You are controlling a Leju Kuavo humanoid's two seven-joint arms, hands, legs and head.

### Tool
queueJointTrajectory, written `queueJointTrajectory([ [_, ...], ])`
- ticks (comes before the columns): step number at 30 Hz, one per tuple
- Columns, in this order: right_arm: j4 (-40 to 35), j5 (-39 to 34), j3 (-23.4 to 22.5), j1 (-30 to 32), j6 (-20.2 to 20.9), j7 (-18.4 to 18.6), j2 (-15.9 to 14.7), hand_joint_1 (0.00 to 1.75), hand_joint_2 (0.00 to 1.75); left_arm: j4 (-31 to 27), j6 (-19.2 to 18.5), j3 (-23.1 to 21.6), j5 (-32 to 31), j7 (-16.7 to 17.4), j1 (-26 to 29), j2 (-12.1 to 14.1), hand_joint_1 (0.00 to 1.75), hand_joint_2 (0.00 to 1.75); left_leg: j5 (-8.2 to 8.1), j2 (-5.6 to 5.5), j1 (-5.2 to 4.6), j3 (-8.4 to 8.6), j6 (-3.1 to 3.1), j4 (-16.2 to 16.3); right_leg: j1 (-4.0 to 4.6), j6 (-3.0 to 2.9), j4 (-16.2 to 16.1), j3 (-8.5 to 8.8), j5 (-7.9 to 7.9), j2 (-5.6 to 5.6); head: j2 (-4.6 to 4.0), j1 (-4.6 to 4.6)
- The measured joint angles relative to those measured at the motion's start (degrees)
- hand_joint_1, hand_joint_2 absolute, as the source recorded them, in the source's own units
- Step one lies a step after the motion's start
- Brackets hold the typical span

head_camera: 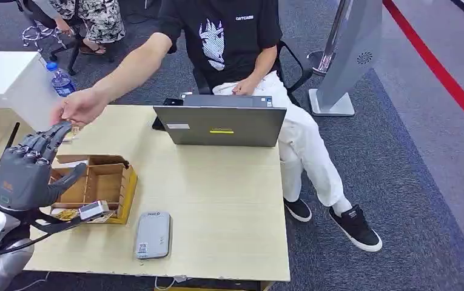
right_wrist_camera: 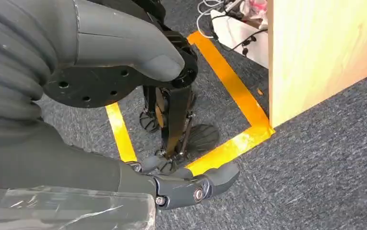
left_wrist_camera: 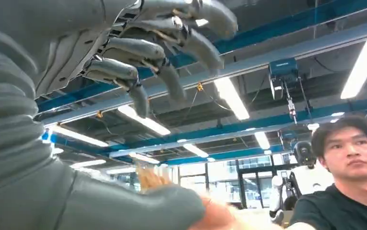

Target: Pass the card to the sensor for recognition and then transmit it.

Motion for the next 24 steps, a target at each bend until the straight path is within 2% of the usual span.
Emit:
queueJointTrajectory([
  [11,0.1,-1.0,0.0,0.0,-0.3,0.3,0.0,0.0,1.75,-1.8,0.2,0.0,-0.6,-0.6,2.2,-0.3,0.0,1.75,0.0,0.01,0.0,0.0,0.0,0.0,0.0,0.0,0.0,-0.01,0.0,0.01,0.0,0.0],
  [16,-0.7,-2.3,0.0,0.1,0.4,1.5,0.2,0.0,1.75,-3.5,-1.4,-1.6,-1.6,-0.9,6.0,-0.5,0.0,1.75,-0.01,0.02,-0.01,-0.01,0.0,0.0,-0.01,0.0,0.0,-0.01,0.0,0.02,0.0,0.0],
  [24,-3.7,-4.0,-0.2,0.4,2.3,3.8,1.4,0.0,1.75,-3.6,-1.1,-4.4,-2.0,0.7,12.7,-0.9,0.0,1.75,-0.02,0.01,0.0,-0.05,-0.01,0.0,0.0,0.01,0.0,-0.04,-0.02,0.01,0.0,0.0],
])
